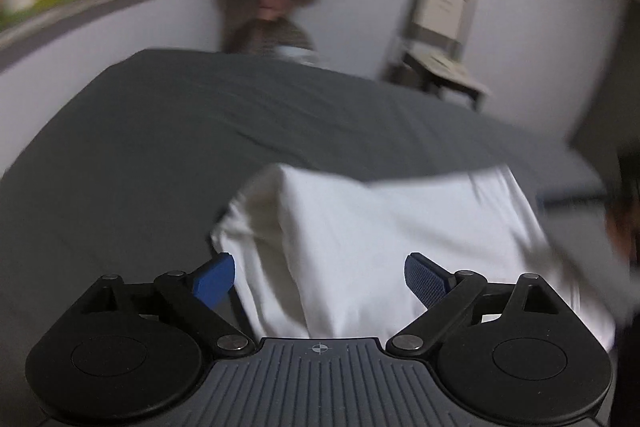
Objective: Fold clothes
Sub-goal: 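Open both grippers and release the sleeve onto the shirt, then move both grippers over the shirt and reposition around its body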
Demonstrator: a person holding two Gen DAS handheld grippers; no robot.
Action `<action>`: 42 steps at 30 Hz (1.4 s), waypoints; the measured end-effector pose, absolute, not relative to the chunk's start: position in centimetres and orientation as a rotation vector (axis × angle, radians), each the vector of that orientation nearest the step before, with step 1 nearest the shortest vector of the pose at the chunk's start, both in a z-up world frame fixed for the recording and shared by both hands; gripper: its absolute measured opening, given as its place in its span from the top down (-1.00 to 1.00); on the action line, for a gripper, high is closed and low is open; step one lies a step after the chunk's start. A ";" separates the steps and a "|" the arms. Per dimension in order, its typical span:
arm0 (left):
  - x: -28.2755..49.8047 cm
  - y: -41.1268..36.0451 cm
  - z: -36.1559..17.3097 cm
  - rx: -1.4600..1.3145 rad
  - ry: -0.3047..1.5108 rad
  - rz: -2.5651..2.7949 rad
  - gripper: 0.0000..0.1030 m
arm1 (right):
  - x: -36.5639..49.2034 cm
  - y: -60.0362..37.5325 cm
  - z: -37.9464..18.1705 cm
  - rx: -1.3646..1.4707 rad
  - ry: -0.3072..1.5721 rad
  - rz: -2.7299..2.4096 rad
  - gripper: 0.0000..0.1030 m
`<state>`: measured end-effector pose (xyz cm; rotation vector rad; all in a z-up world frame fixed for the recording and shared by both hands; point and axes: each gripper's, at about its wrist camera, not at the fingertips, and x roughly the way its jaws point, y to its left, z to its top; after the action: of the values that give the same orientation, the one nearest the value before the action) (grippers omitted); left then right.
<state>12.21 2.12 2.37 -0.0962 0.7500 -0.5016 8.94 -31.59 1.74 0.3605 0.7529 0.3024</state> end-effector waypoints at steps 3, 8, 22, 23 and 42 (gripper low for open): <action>14.8 2.0 1.9 -0.226 0.751 -0.432 -0.80 | 9.8 -32.8 0.7 0.456 0.765 0.211 0.00; 18.6 2.6 -0.3 -0.550 0.787 -0.370 -0.80 | 11.2 -33.6 -1.0 0.576 0.735 0.186 -0.01; 20.7 2.9 -3.0 -0.731 0.932 -0.295 -0.80 | 6.6 -24.2 3.6 0.104 0.523 0.381 -0.08; 20.8 2.9 -3.1 -0.740 0.944 -0.294 -0.80 | 6.1 -22.2 3.7 0.071 0.519 0.453 -0.12; 20.9 1.9 -2.7 -0.693 1.009 -0.285 -0.80 | 5.3 4.7 -1.9 -0.767 0.337 0.485 -0.19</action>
<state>20.93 1.92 -2.73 -0.6935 1.0088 -0.2853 5.25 4.72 -1.87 -0.7672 0.3372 0.4855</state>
